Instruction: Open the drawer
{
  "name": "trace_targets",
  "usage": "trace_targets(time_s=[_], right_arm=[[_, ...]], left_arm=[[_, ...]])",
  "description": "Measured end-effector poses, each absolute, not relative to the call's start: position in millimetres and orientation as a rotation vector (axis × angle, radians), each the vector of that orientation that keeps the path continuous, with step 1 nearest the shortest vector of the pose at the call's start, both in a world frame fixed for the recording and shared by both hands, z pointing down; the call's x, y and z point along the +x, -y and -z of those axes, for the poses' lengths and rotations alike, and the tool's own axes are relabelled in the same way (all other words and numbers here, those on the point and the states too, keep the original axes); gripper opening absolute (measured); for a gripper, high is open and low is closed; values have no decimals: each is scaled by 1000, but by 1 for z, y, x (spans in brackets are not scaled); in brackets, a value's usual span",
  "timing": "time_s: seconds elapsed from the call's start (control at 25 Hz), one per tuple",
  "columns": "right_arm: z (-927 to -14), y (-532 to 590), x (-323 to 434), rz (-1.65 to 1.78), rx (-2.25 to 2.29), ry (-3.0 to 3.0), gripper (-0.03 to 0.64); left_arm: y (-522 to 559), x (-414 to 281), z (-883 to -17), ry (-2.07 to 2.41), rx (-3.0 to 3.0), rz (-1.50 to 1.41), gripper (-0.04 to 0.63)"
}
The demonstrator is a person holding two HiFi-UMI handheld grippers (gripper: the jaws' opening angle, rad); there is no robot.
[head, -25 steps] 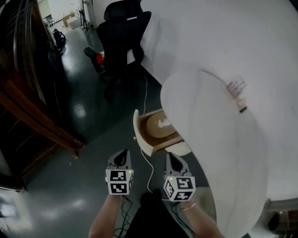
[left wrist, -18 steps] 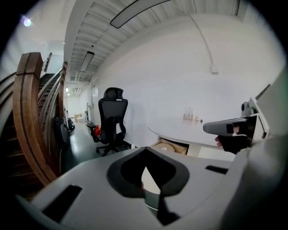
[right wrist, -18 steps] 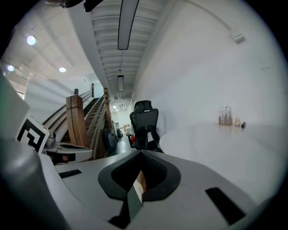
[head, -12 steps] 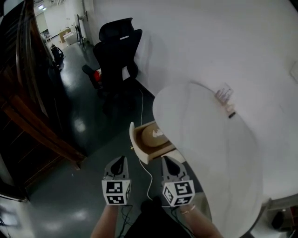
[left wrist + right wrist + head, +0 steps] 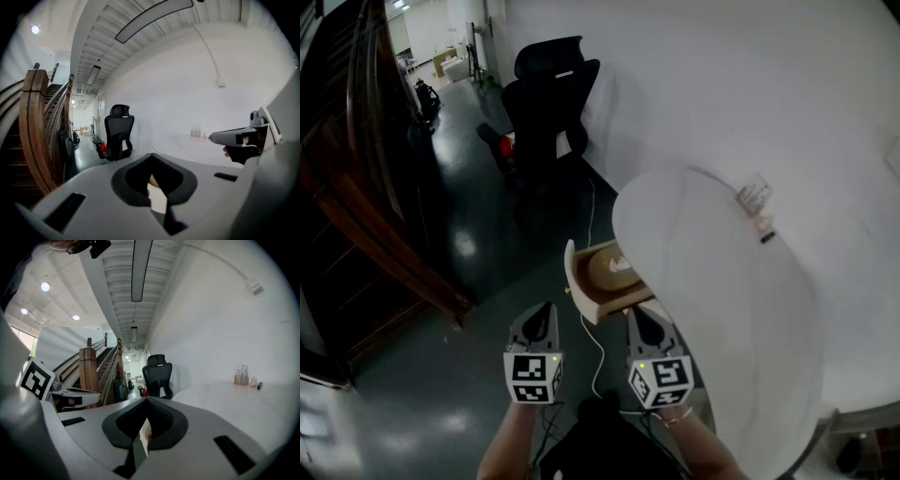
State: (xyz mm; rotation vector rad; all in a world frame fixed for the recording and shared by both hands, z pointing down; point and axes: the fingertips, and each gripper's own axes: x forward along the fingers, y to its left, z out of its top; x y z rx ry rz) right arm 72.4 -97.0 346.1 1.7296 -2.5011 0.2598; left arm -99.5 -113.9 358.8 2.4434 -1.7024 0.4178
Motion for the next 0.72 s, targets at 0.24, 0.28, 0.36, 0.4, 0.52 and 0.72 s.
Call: trace_targets(time_s=[0.24, 0.28, 0.36, 0.4, 0.52, 0.72], right_arm=[[-346, 98, 75, -247, 1734, 2489, 3], [-348, 99, 75, -259, 1734, 2482, 3], [-351, 98, 75, -282, 1728, 2479, 3], [-353, 98, 74, -295, 1728, 2480, 3], [-353, 100, 73, -306, 1728, 2484, 3], [-355, 103, 74, -272, 1714, 2478, 3]], left_arm=[[113, -99, -358, 1698, 2435, -404, 3], [114, -100, -357, 1700, 2437, -403, 3], [116, -100, -355, 1703, 2442, -401, 3], [117, -101, -355, 1704, 2444, -402, 3], [120, -101, -356, 1709, 2442, -405, 3], [120, -102, -363, 1697, 2418, -394, 3]])
